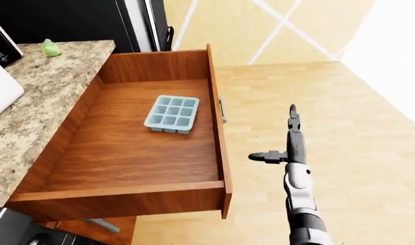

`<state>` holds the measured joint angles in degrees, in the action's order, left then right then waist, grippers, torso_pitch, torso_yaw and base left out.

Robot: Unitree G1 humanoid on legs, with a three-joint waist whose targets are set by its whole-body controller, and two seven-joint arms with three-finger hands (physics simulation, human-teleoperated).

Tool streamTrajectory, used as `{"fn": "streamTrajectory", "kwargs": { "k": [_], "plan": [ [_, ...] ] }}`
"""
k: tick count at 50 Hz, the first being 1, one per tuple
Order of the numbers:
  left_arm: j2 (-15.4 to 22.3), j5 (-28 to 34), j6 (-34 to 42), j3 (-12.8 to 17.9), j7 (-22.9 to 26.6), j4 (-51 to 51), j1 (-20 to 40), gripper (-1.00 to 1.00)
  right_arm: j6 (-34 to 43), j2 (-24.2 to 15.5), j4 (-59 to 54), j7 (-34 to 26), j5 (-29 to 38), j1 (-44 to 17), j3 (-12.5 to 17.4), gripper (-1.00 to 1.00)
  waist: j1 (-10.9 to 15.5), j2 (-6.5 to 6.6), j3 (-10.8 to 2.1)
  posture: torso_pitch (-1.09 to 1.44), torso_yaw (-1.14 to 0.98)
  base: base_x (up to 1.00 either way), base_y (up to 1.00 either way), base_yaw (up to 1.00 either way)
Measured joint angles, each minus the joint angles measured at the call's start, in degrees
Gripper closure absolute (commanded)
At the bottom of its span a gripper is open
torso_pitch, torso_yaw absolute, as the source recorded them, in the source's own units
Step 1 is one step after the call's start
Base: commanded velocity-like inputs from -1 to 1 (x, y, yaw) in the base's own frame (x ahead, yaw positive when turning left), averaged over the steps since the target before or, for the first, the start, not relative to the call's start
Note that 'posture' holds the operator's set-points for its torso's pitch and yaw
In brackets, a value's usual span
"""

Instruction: Close the right drawer.

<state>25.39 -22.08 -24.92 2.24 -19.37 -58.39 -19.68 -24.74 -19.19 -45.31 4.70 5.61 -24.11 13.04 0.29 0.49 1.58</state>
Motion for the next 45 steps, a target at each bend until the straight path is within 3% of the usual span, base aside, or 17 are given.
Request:
{"fn": "streamTrajectory", "kwargs": {
  "k": [9,19,45],
  "plan": [
    [0.8,0.0,-0.3,0.0,-1.1,0.0,0.2,-1.00,-9.2,0.9,-16.4,2.2,1.1,-5.8,-4.0,-1.00,0.1,-0.04,-0.79,0.00,0.00,0.00,0.00,0.00],
    [-1.0,0.0,-0.1,0.2,0.6,0.0,-0.3,-1.00,-11.5,3.2,-18.2,1.5,4.4,-7.1,-6.5,-1.00,0.6,-0.41,-1.15,0.00,0.00,0.00,0.00,0.00],
    [0.3,-0.2,-0.3,0.2,-0.4,0.0,-0.1,-1.00,-10.6,7.9,-21.8,0.4,10.4,-9.9,-9.1,-1.00,0.3,-1.03,-0.63,0.00,0.00,0.00,0.00,0.00]
  ]
}}
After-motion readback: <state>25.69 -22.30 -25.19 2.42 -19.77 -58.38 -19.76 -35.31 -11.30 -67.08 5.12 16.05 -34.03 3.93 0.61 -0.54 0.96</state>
